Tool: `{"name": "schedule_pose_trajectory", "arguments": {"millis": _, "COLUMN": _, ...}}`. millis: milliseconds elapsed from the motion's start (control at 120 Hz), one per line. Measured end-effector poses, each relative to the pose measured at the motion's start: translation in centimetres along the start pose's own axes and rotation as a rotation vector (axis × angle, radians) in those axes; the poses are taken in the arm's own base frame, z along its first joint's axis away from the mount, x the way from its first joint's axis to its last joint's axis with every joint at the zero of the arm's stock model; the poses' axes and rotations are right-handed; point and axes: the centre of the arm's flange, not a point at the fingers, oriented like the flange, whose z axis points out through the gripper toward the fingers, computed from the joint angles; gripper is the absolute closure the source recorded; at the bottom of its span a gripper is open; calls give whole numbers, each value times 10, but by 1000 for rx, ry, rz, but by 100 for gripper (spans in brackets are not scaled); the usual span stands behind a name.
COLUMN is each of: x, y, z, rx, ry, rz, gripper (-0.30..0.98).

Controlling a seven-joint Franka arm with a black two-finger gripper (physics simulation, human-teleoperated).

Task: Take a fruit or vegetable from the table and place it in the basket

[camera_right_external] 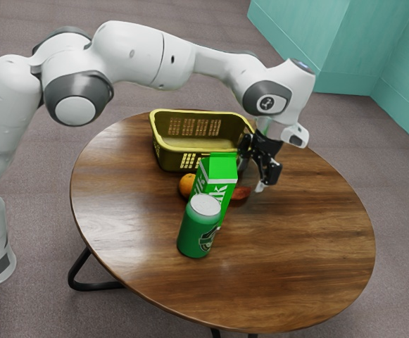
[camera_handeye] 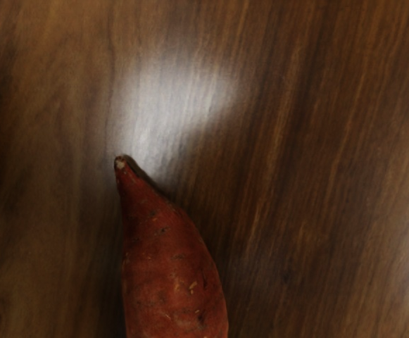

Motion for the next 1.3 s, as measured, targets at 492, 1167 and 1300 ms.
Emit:
{"name": "schedule_pose_trajectory", "arguments": {"millis": 492, "x": -16, "y": -12, "z": 15, "rx": -21, "ry": -17, "rz": 42, "gripper": -3}}
{"name": "schedule_pose_trajectory", "arguments": {"millis": 1167, "x": -20, "y": -13, "z": 23, "rx": -64, "ry": 10, "rz": 10, "gripper": 0}}
{"name": "schedule_pose_trajectory", "arguments": {"millis": 1300, "x": -21, "y": -14, "z": 31, "rx": -64, "ry": 3, "rz": 3, "gripper": 0}}
